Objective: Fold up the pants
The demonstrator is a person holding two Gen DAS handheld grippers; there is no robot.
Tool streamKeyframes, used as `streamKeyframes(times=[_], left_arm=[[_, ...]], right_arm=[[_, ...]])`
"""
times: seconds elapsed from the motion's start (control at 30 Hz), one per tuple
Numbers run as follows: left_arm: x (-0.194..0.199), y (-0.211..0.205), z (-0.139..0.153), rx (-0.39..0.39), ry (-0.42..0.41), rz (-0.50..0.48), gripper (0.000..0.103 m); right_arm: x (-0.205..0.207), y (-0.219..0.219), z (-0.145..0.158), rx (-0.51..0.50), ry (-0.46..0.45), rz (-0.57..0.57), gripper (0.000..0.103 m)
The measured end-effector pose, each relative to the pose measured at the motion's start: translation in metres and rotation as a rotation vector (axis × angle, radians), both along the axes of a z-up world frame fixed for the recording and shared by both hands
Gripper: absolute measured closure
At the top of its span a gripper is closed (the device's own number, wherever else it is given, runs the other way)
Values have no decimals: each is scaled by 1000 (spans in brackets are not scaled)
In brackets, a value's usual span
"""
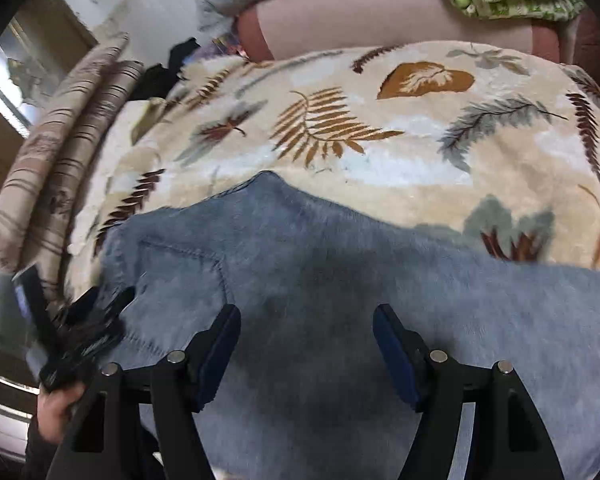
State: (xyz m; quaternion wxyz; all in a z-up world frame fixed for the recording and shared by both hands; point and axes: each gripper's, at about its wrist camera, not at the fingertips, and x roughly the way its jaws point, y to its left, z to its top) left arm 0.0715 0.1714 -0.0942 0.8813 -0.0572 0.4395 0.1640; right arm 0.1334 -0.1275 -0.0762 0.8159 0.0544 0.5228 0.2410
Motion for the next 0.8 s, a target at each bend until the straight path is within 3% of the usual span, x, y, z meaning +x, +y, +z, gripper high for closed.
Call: streamKeyframes(times=[0.03, 0.1, 0.2, 0.33, 0.47, 0.53, 0.57, 0.6, 0.63, 0.7, 0.8], left_arm=[[0, 0, 1, 1, 1, 1, 0], [1, -3, 5, 13, 6, -2, 0], [-2, -9, 23, 61, -20, 8, 0], [-12, -30, 55, 70, -106, -20, 0], [-17, -66, 68, 12, -142, -109, 0], [-12, -87, 59, 0, -115, -167, 0], [-5, -97, 45, -2, -54, -200, 0], [5, -105, 23, -11, 64, -225, 0], [11, -110, 7, -2, 152, -228, 0], [7, -118, 11, 71, 106, -232, 0], [6, -119, 31, 25, 67, -218, 0]], right_arm=[[-2, -2, -8, -6, 17, 5, 22], [3, -7, -34, -70, 76, -7, 21], [-2, -32, -17, 40, 61, -82, 21], [-38, -86, 19, 139, -43, -164, 21], [-65, -169, 0, 193, -17, -388, 18], [-68, -204, -26, 176, 77, -525, 16], [-71, -219, -32, 268, 89, -537, 19], [-74, -228, -27, 338, 84, -541, 19], [-77, -235, -19, 355, 100, -557, 19], [-88, -249, -1, 371, 43, -581, 19], [-107, -272, 4, 412, 32, -643, 18]])
